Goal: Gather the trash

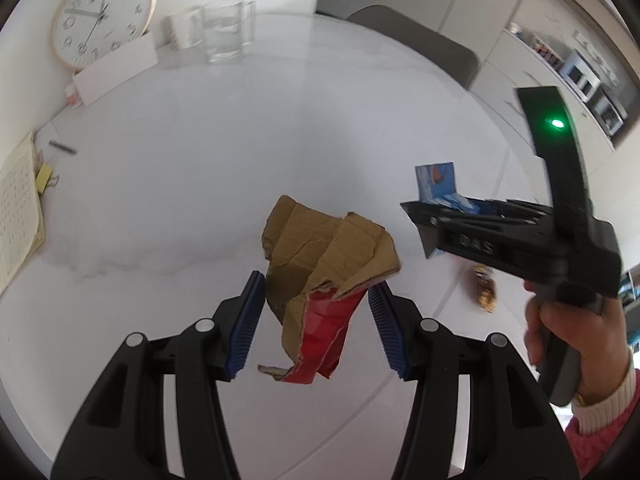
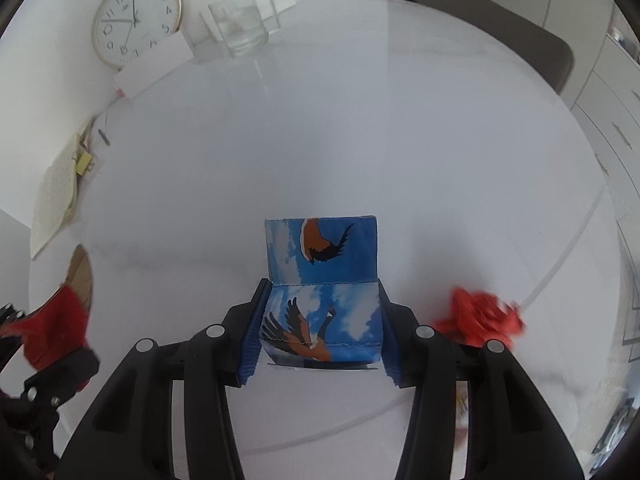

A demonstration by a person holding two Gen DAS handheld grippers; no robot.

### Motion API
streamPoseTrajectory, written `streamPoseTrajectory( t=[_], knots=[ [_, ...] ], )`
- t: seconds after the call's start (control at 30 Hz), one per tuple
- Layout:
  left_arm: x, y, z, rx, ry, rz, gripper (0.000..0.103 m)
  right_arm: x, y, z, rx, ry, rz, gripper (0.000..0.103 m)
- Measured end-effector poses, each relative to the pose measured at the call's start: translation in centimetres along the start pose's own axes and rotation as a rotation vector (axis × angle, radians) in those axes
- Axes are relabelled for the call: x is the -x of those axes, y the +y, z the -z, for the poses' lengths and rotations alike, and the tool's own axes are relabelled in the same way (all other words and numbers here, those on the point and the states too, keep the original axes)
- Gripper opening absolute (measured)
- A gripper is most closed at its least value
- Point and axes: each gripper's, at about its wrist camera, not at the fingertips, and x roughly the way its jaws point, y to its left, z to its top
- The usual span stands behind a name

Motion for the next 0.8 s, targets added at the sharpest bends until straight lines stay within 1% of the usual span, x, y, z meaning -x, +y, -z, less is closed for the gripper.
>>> streamPoseTrajectory(
  t=[0.13,0.23,0.4,0.5,0.53,0.6,0.73,0.8],
  knots=[
    [2.0,-3.2,0.9,-0.074,-0.024,0.034,0.052,4.6,-2.1,3.2,-0.051,-0.041,0.003,0.049],
    [3.3,-5.7,1.9,-0.129,-0.032,0.063,0.049,8.3,-4.2,6.5,-0.096,-0.07,0.026,0.049],
    [5.2,-10.9,4.4,-0.239,-0.031,0.123,0.049,14.1,-8.1,13.2,-0.195,-0.106,0.081,0.049],
    [6.1,-14.0,6.1,-0.308,-0.03,0.157,0.047,16.4,-10.1,17.4,-0.262,-0.115,0.115,0.049],
    [6.5,-15.0,6.8,-0.327,-0.036,0.176,0.042,17.0,-10.7,18.5,-0.282,-0.116,0.126,0.049],
    [6.9,-16.8,7.8,-0.353,-0.032,0.213,0.041,18.1,-11.8,21.1,-0.321,-0.118,0.153,0.049],
    [7.2,-18.8,9.1,-0.378,-0.018,0.235,0.039,20.2,-13.8,25.6,-0.396,-0.122,0.186,0.049],
    [7.3,-19.2,9.4,-0.378,-0.016,0.236,0.039,20.6,-14.5,27.1,-0.42,-0.121,0.196,0.049]
  ],
)
